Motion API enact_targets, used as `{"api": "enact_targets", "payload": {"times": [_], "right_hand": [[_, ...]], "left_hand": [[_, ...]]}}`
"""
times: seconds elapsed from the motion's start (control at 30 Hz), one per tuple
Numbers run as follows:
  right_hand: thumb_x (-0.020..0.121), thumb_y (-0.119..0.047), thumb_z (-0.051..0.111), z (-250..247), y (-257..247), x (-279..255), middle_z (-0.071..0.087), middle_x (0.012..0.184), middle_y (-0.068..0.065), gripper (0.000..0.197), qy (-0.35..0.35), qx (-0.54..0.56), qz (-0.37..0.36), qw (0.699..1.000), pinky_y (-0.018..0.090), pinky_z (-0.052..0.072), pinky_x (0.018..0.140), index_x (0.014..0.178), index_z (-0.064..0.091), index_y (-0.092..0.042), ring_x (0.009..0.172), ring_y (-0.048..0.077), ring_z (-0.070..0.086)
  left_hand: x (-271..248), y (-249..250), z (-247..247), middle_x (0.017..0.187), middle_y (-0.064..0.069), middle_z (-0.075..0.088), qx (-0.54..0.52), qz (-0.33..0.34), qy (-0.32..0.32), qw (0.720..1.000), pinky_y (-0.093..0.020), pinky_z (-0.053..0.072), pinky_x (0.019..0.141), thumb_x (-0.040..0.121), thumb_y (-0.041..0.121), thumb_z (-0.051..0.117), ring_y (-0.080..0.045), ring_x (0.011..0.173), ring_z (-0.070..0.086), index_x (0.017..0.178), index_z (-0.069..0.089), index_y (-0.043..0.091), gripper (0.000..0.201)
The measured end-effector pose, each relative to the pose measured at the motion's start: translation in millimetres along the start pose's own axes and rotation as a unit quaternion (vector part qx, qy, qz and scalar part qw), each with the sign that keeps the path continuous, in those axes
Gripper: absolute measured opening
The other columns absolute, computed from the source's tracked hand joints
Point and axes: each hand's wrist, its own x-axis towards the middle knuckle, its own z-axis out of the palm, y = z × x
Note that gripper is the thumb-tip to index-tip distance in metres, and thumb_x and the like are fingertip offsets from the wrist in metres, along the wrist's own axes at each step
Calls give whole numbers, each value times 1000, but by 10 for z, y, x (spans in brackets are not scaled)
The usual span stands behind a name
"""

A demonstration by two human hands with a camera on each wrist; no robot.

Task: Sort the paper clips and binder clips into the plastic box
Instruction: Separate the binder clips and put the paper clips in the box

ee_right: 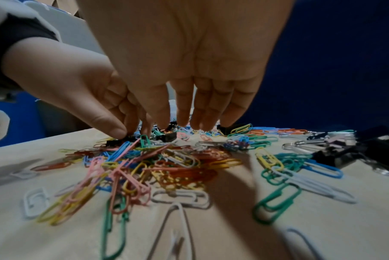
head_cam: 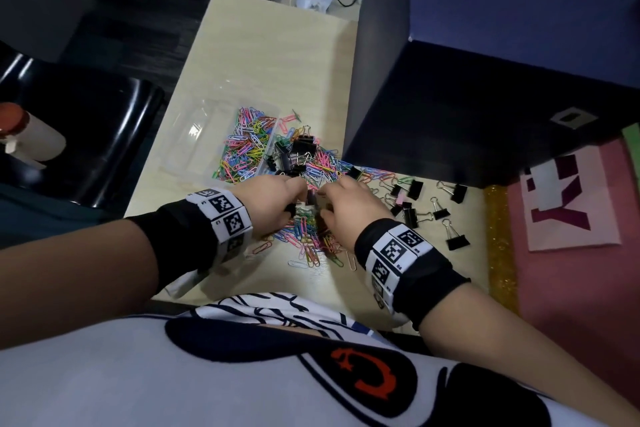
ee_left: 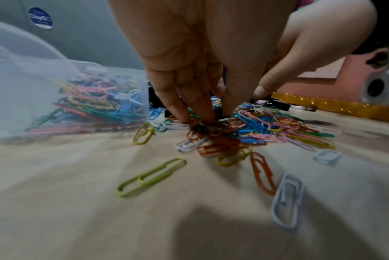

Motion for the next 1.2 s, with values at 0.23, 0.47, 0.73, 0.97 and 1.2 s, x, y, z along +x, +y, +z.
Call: {"api": "enact_targets", "payload": {"times": [0.23,0.47,0.73,0.97,1.2], "right_hand": [[93,-17,48,97,-88,133,43,126,7,37,-32,-35,-31,998,42,42,94,130,45,-19,116,29,41],[95,-24,49,102,-16,158,48,128,7,39,-20,-26,-14,999,41,42,93,134,42,-22,118,29,46],[83,-30,60,109,-15,100,45,124,4,41,16,24,29,999,39,44,94,121,50,-18,115,25,46],[82,-32,58,-48,278,-107,49,111,0,34,86,120,152,977,31,44,78,113,48,-20,96,21,54],[86,-31,57,-83,646,-325,54,113,3,33,163,171,284,929,28,43,72,114,48,-17,95,23,57]], "left_hand": [[8,-34,44,123,-6,49,31,-38,-4,999,-32,46,86,87,35,62,-26,111,56,129,45,15,49],[-17,30,23,112,-5,49,69,-34,-13,997,-33,49,76,86,34,55,-25,97,60,118,54,16,37],[4,22,-199,100,-2,56,114,-40,-30,992,-29,42,60,79,41,62,-23,92,58,103,55,18,34],[59,92,-400,68,2,55,58,-29,-44,997,-25,41,52,75,51,58,-19,66,53,76,50,20,31],[336,476,-385,77,1,61,-46,28,13,998,-30,47,64,84,50,57,-21,74,57,88,56,18,32]]}}
